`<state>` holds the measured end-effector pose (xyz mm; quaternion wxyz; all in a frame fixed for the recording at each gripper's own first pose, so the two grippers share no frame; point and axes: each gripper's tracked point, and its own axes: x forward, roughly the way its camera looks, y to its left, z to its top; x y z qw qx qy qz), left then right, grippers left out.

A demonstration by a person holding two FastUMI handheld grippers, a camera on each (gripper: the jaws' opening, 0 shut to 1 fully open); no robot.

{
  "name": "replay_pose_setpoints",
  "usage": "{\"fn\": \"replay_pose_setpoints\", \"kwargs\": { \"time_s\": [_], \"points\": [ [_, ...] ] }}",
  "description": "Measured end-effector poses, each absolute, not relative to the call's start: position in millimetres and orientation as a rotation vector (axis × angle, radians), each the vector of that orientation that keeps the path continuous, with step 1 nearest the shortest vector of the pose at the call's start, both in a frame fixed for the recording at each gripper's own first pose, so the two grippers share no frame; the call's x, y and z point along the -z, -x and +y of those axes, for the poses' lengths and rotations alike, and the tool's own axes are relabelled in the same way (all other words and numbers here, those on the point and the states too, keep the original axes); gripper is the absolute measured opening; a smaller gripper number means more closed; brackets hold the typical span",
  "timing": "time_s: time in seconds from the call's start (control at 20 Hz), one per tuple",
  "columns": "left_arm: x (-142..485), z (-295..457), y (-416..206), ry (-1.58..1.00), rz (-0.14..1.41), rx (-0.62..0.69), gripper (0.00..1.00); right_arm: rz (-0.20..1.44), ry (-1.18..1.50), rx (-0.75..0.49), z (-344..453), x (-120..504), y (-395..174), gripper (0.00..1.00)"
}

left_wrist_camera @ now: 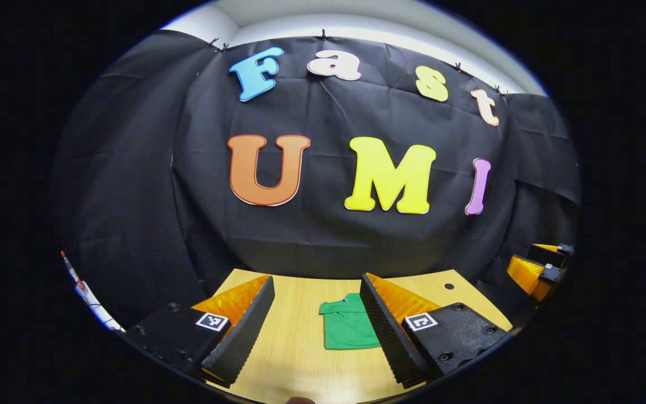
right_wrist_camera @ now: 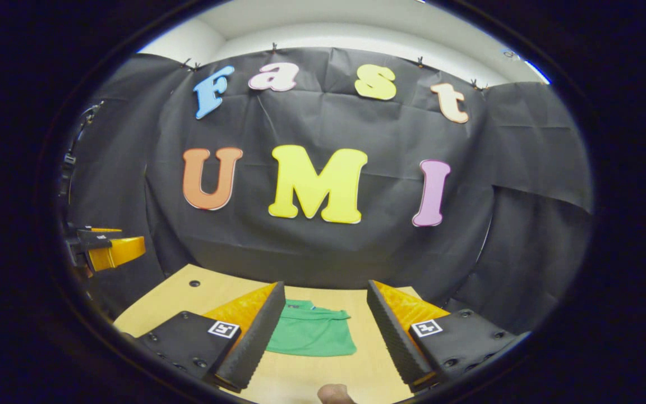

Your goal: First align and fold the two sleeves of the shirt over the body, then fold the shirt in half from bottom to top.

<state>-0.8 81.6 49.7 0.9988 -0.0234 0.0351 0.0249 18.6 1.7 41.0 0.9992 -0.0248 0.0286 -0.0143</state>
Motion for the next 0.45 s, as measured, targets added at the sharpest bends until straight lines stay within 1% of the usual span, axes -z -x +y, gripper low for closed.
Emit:
{"fn": "replay_pose_setpoints", "kwargs": {
  "time_s": [0.05, 0.15, 0.2, 0.25, 0.3, 0.35, 0.4, 0.45],
  "points": [
    [-50.5, 81.7, 9.9, 0.04, 0.068, -0.051, 0.98, 0.039, 0.069, 0.033, 2.1, -45.5, -10.5, 0.95],
    [-42.8, 78.3, 24.0, 0.041, 0.056, -0.03, 1.0, 0.012, 0.065, 0.022, 12.5, -50.2, 2.8, 0.92],
    [-40.9, 74.7, 27.5, 0.032, 0.051, -0.023, 0.98, 0.008, 0.066, 0.014, 16.8, -47.4, 5.5, 0.95],
    [-40.5, 73.0, 30.7, 0.022, 0.042, -0.022, 1.0, 0.01, 0.077, 0.001, 20.3, -45.3, 7.5, 0.95],
    [-40.6, 70.5, 32.3, 0.018, 0.03, -0.013, 0.98, 0.011, 0.09, -0.01, 23.7, -43.7, 9.2, 0.94],
    [-40.2, 66.3, 33.1, 0.023, 0.03, -0.003, 0.98, 0.013, 0.094, -0.017, 27.0, -43.0, 9.1, 0.92],
    [-38.4, 63.9, 34.8, 0.027, 0.03, 0.002, 1.0, 0.014, 0.091, -0.035, 33.6, -41.3, 10.7, 0.93],
    [-38.2, 62.9, 35.3, 0.027, 0.023, 0.006, 0.98, 0.011, 0.091, -0.052, 39.7, -41.3, 9.7, 0.93]
  ]
}}
